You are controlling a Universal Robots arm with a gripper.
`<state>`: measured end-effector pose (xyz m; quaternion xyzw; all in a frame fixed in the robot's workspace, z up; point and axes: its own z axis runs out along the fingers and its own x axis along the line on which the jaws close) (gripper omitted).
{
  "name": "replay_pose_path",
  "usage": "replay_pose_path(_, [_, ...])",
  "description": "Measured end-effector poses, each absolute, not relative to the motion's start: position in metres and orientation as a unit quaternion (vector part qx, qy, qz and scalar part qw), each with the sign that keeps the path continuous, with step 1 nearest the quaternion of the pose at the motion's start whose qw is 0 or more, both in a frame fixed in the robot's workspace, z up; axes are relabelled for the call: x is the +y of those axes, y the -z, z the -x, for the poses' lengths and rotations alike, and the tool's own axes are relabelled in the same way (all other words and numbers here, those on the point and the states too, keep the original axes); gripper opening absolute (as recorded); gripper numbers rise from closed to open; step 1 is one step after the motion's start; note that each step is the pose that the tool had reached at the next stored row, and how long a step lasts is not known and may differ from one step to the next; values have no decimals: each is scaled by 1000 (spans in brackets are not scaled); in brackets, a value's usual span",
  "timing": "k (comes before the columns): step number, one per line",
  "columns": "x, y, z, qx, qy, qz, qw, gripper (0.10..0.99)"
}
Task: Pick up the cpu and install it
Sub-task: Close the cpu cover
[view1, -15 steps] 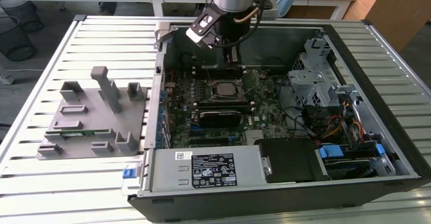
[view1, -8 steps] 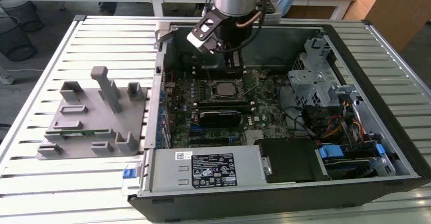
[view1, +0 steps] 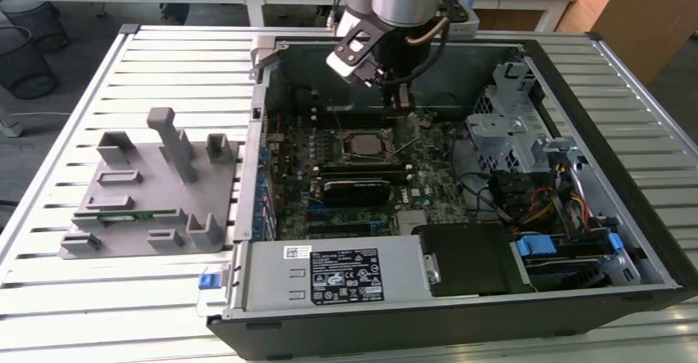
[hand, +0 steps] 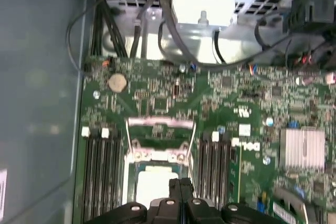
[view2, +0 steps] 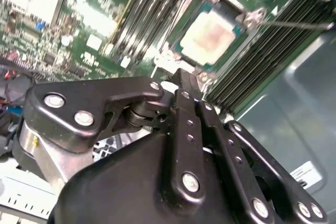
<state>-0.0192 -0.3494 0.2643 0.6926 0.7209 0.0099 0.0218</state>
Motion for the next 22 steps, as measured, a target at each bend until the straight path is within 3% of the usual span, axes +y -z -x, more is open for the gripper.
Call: replay_pose_path(22, [-331, -262, -14, 730, -3, -683, 15, 106])
